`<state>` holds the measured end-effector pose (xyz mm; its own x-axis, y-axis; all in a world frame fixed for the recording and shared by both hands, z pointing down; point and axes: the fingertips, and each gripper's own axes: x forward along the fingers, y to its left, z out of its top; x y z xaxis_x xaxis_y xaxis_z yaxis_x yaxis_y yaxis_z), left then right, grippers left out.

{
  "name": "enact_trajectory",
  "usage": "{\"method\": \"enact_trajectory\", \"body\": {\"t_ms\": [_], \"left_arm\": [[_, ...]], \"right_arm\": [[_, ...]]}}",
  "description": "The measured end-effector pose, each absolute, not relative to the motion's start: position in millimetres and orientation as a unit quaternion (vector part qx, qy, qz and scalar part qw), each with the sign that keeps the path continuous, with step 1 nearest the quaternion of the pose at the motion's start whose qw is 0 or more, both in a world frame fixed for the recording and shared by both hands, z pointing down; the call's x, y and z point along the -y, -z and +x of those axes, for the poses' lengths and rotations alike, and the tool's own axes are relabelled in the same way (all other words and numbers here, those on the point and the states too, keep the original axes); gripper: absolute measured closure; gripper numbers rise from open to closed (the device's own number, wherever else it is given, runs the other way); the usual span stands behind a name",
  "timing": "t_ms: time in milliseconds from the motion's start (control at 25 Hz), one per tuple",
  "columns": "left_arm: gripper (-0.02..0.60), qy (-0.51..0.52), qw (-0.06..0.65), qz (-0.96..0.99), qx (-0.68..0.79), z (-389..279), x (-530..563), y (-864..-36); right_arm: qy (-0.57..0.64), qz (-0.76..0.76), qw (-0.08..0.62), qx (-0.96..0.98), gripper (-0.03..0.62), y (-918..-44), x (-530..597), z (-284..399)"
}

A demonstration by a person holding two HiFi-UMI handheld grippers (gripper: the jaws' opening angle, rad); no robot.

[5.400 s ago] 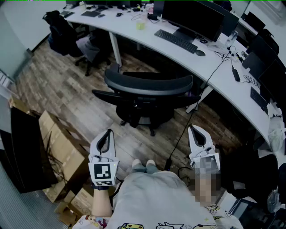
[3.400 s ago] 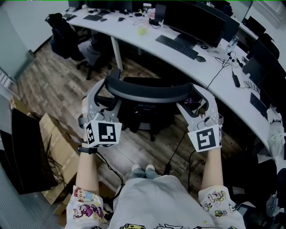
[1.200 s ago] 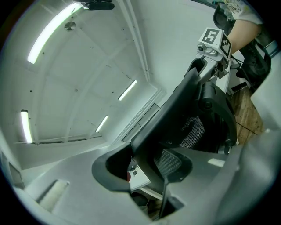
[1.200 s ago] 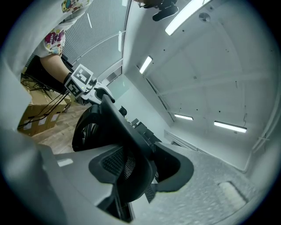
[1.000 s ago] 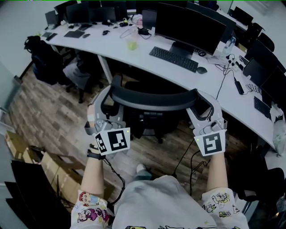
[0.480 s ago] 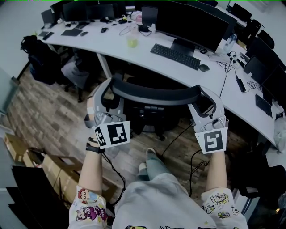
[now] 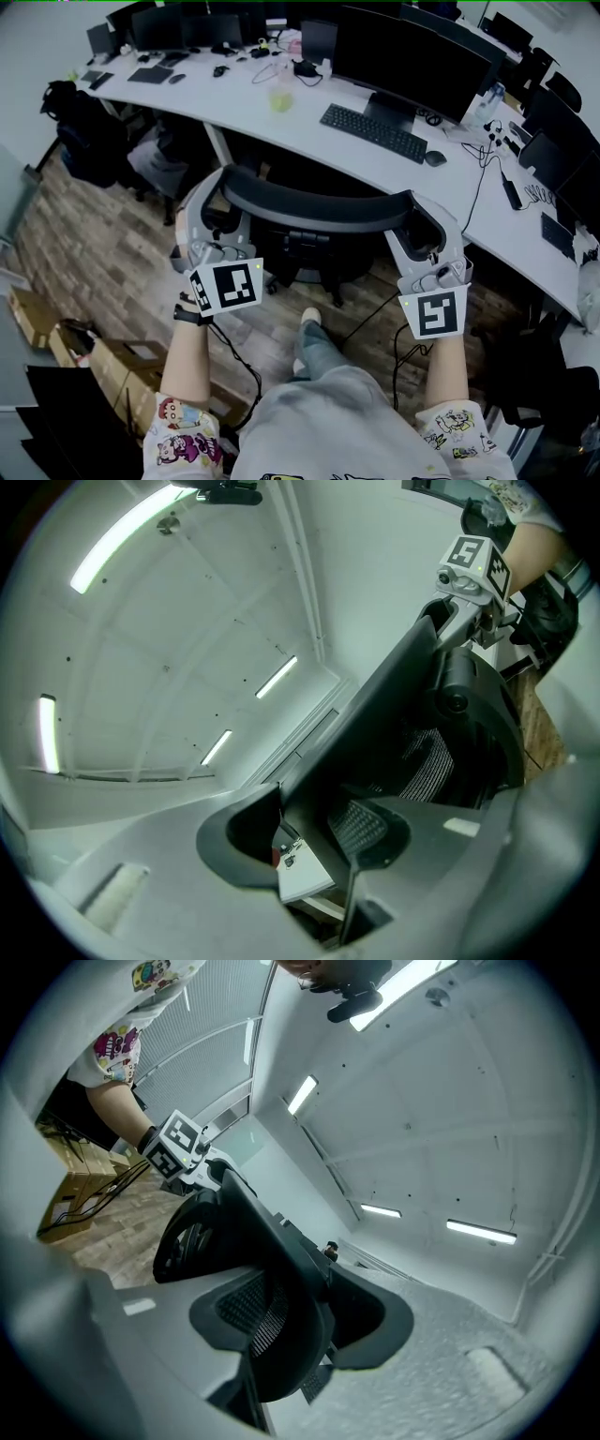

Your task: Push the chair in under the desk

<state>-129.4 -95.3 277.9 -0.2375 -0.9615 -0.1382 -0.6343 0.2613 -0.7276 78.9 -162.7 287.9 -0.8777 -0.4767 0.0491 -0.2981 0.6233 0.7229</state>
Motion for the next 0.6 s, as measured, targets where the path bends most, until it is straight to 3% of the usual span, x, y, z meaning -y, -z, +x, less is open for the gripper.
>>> {"method": "enact_trajectory", "body": {"t_ms": [600], "left_arm": [[0.417, 0.274, 0.29, -0.541, -0.74, -192, 162, -280]], "right_arm": [[0.386, 0.213, 0.117, 0.89, 0.421, -289, 220, 21]]}}
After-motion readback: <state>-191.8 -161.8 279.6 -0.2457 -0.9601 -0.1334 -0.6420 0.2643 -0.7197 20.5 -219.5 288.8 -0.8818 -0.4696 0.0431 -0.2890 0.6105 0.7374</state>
